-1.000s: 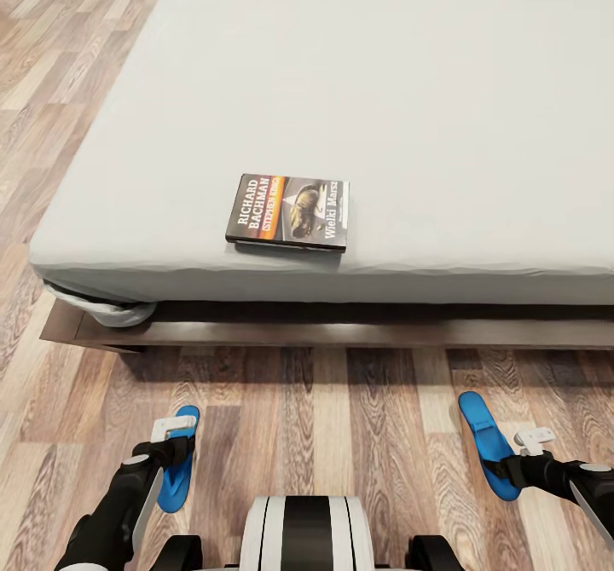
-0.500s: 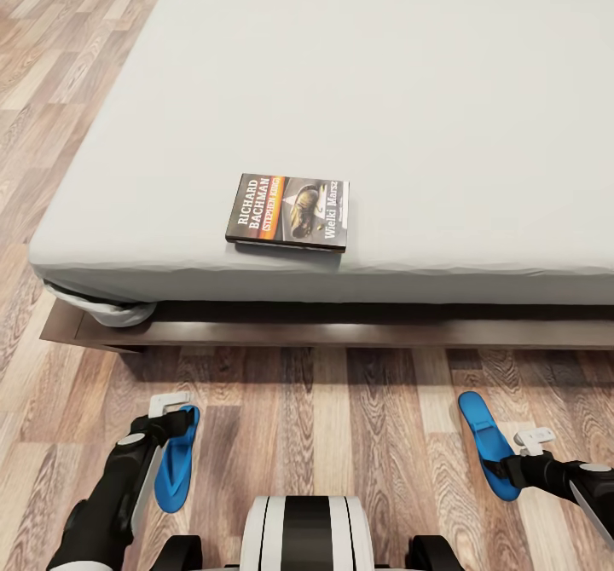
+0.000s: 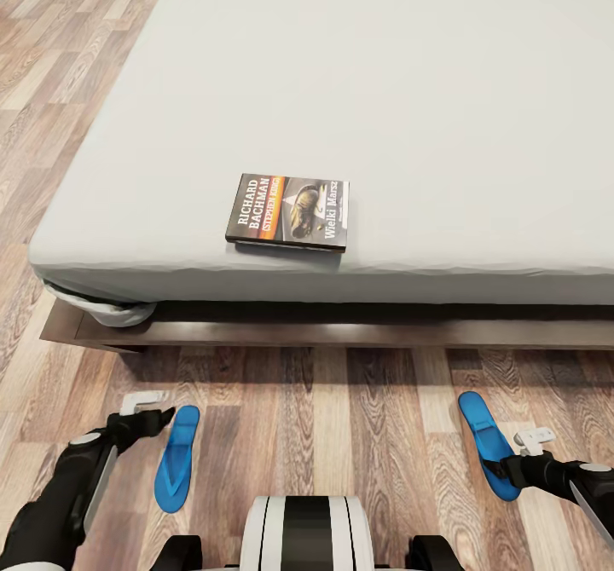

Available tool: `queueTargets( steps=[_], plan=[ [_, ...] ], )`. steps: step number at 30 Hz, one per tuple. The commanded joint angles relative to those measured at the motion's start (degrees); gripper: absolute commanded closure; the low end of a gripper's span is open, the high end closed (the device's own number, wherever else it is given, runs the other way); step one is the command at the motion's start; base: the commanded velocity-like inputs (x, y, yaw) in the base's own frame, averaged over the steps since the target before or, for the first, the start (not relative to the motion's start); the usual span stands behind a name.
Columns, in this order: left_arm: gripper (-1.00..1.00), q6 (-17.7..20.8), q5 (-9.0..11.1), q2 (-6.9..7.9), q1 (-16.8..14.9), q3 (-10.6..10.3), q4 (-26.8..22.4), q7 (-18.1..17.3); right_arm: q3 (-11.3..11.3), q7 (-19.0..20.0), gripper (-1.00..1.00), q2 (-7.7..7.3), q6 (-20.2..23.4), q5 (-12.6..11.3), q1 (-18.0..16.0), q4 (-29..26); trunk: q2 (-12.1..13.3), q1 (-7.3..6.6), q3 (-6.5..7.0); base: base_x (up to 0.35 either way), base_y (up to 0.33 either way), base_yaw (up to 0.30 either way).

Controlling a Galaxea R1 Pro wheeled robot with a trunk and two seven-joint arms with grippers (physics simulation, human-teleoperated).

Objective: In the bedroom, move the book from the bed onto either nightstand, and place the two sandals side by side next to the bed.

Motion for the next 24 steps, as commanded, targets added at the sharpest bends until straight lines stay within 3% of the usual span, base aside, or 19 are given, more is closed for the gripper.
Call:
queueTargets(
  steps=[1,4,7,24],
  plan=[
    [-1.0,0.2,-0.5,0.78,0.0,1.9,0.0,-2.6,-0.2,0.2,1.0,0.02,0.5,0.0,0.0,-0.1,0.0,-0.01,-0.03,0.0,0.0,0.0],
    [-1.0,0.1,-0.7,1.67,0.0,7.0,0.0,-5.5,-0.2,0.3,1.0,0.04,0.5,0.0,0.0,-0.1,0.0,-0.01,-0.03,0.0,0.0,0.0],
    [-1.0,0.0,-0.8,1.85,0.0,8.6,0.0,-6.2,-0.2,0.2,1.0,0.04,0.5,0.0,0.0,-0.1,0.0,-0.01,-0.03,0.0,0.0,0.0],
    [-1.0,0.1,-0.8,1.81,0.0,9.2,-0.1,-6.5,-0.2,0.2,1.0,0.02,0.5,0.0,0.0,-0.1,0.0,-0.01,-0.03,0.0,0.057,0.0]
  ],
)
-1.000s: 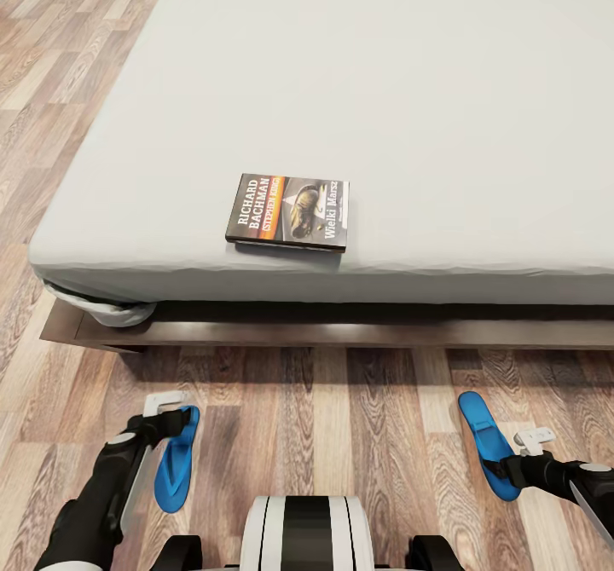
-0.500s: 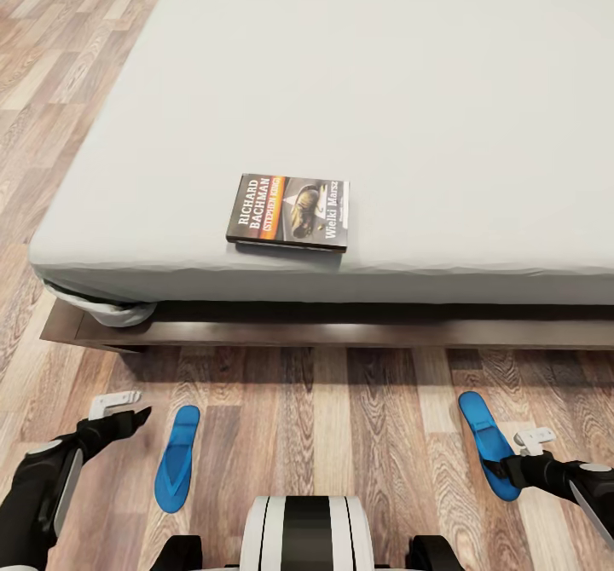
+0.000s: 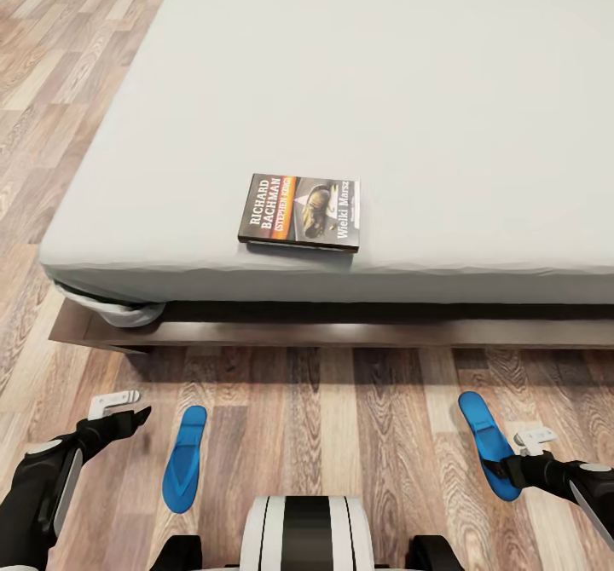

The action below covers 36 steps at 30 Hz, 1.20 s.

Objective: In the bedroom, move the book from the bed onto either nightstand, and place the two sandals side by side next to the bed.

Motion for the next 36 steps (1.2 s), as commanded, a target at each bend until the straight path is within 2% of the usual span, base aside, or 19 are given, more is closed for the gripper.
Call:
queueTargets(
  steps=[1,15,36],
  plan=[
    [-1.0,0.2,-0.6,-0.03,0.0,0.2,-0.1,-0.6,-0.2,0.3,1.0,0.02,0.5,0.0,0.0,-0.1,0.0,-0.01,-0.03,-0.008,0.075,0.0],
    [-1.0,0.2,-0.5,-0.03,0.0,0.2,-0.1,-0.6,-0.2,0.2,1.0,0.05,0.5,0.0,0.0,-0.1,0.0,-0.01,-0.03,-0.115,0.158,0.0],
    [-1.0,0.2,-0.5,-0.03,0.0,0.2,-0.1,-0.6,-0.2,0.2,1.0,0.03,0.5,0.0,0.0,-0.1,0.0,-0.01,-0.03,0.051,0.257,0.0]
  ],
)
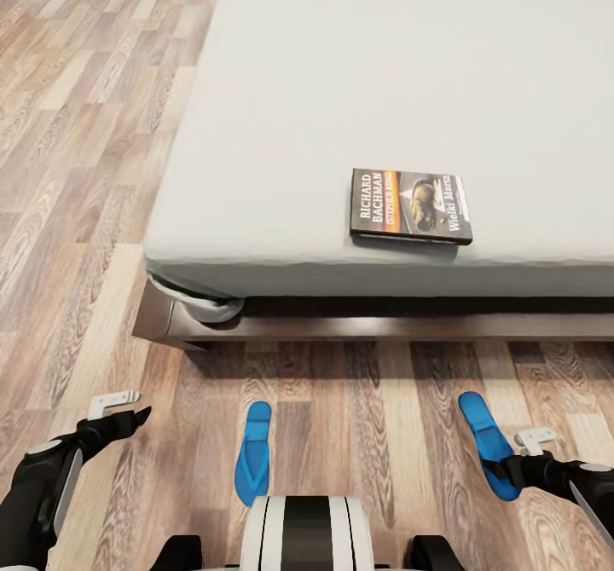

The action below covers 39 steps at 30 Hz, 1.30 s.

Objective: In the bedroom, move the book from the bed onto either nightstand, and place the two sandals side by side next to the bed.

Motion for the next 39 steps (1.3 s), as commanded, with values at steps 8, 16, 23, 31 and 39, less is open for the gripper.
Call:
queueTargets(
  steps=[8,16,23,31,39],
  plan=[
    [-1.0,0.1,-0.6,-0.03,-0.1,0.1,0.0,-0.6,-0.2,0.2,1.0,0.02,0.6,0.0,0.0,-0.1,0.0,-0.01,-0.03,0.0,0.198,0.0],
    [-1.0,0.1,-0.6,-0.03,0.0,0.1,0.0,-0.6,-0.2,0.2,1.0,0.02,0.6,0.0,0.0,-0.1,0.0,-0.01,-0.03,0.0,0.207,0.0],
    [-1.0,0.1,-0.6,-0.03,-0.1,0.1,0.0,-0.6,-0.2,0.2,1.0,0.03,0.6,0.0,0.0,-0.1,0.0,-0.01,-0.03,0.0,0.207,0.0],
    [-1.0,0.1,-0.6,-0.06,0.0,0.0,0.0,-0.6,-0.2,0.2,1.0,0.03,0.6,0.0,0.0,-0.1,0.0,-0.01,-0.03,0.0,0.21,0.0],
    [-1.0,0.1,-0.6,-0.12,0.0,0.0,0.0,-0.6,-0.2,0.2,1.0,0.03,0.6,0.0,0.0,-0.1,0.0,-0.01,-0.03,0.0,0.212,0.0]
  ],
)
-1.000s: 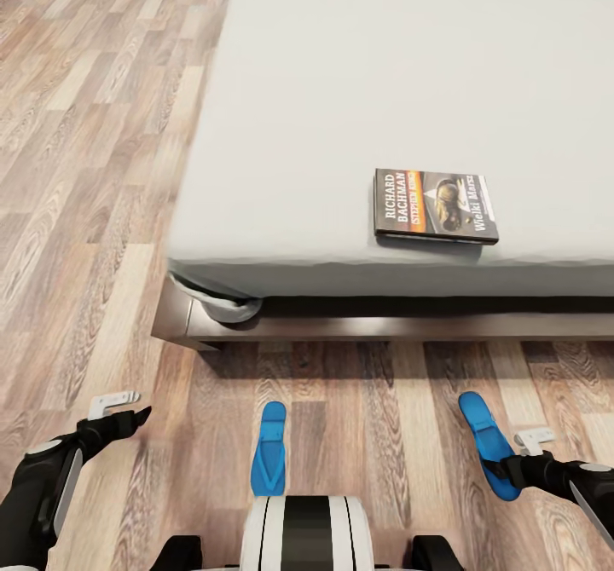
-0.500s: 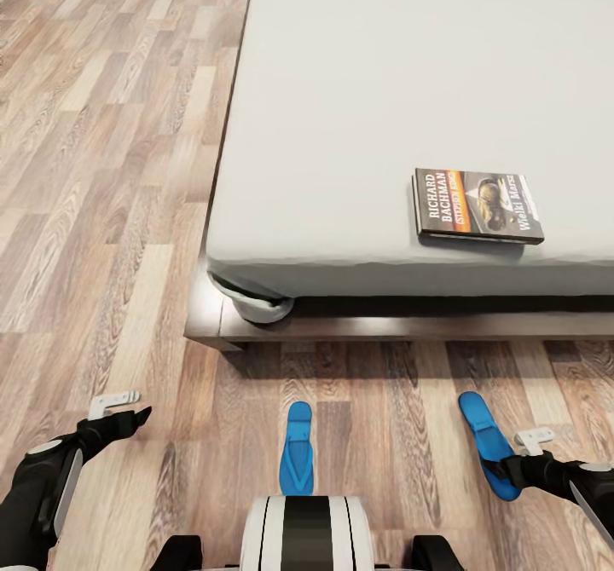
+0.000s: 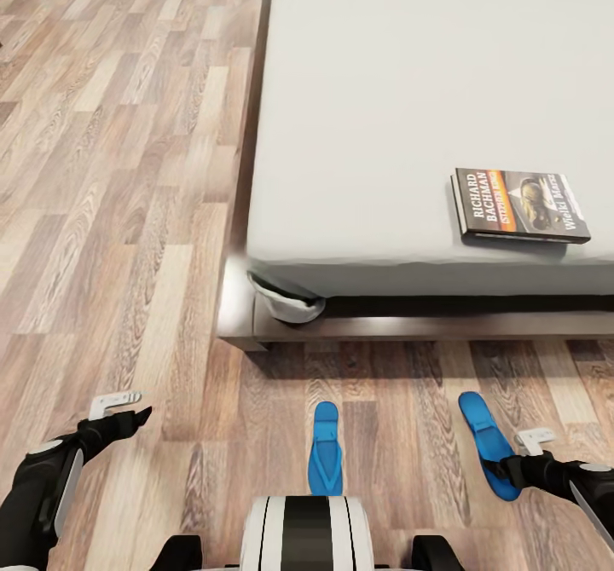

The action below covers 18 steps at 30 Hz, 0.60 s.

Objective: In the bedroom, move the book from the bed onto either nightstand, and place the two sandals side by side next to the bed.

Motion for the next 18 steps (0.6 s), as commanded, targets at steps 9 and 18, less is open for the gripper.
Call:
queueTargets(
  steps=[9,18],
  plan=[
    [-1.0,0.1,-0.6,-0.03,-0.1,0.1,0.0,-0.6,-0.2,0.3,1.0,0.05,0.6,0.0,0.0,-0.1,0.0,-0.01,-0.03,0.0,0.212,0.0],
    [-1.0,0.1,-0.6,-0.03,0.0,0.1,0.0,-0.6,-0.2,0.3,1.0,0.09,0.5,-0.1,0.0,-0.1,0.0,-0.01,-0.03,0.0,0.212,0.0]
  ],
)
